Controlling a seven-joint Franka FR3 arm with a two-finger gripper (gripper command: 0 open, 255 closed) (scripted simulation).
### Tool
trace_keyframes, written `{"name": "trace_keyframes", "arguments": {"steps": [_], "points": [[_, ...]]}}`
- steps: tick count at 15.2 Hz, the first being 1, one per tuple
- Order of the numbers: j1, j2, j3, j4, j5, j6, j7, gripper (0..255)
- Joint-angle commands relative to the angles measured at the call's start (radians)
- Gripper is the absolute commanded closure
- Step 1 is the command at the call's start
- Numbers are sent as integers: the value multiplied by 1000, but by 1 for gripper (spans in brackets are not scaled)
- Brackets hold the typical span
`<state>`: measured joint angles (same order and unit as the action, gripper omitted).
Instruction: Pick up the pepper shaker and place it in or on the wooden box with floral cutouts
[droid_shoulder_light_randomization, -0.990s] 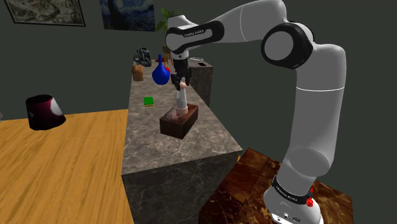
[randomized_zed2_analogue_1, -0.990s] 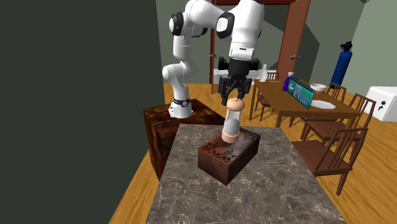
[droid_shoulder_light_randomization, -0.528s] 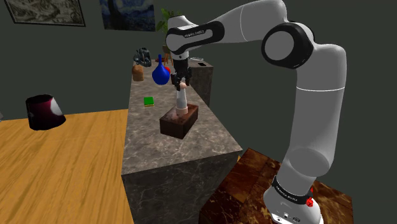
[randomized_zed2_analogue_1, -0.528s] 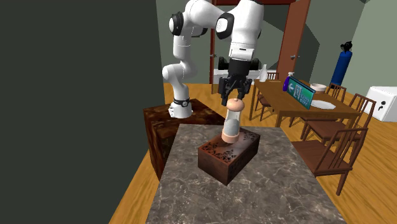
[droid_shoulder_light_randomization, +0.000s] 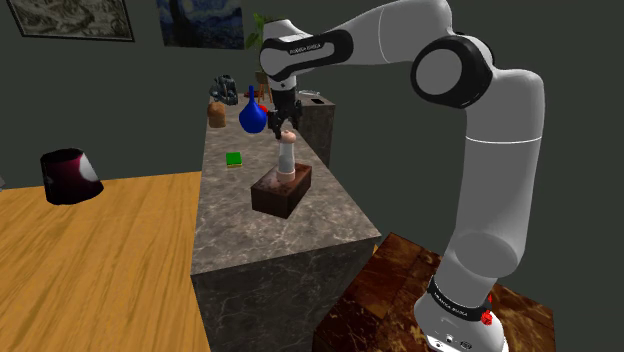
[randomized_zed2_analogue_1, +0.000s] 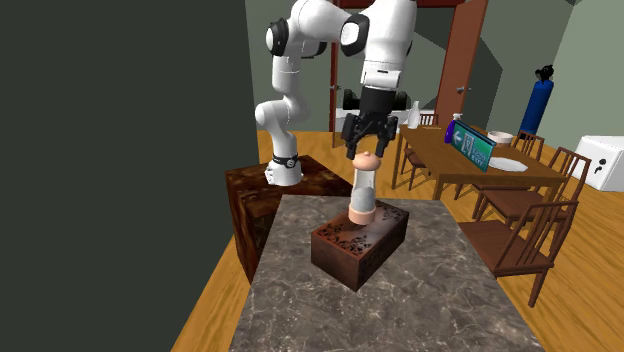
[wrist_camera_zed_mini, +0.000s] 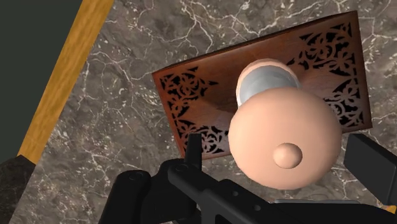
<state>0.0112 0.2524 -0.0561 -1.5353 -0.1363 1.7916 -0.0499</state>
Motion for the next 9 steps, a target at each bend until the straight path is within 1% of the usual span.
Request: {"name": "trace_keyframes", "arguments": {"steps": [1,2,9], "points": [[5,1,3,63,1,-63,-1,0],[7,4,4,93,1,-91,-2,0],[7,4,4,93,1,-91,-2,0]]}}
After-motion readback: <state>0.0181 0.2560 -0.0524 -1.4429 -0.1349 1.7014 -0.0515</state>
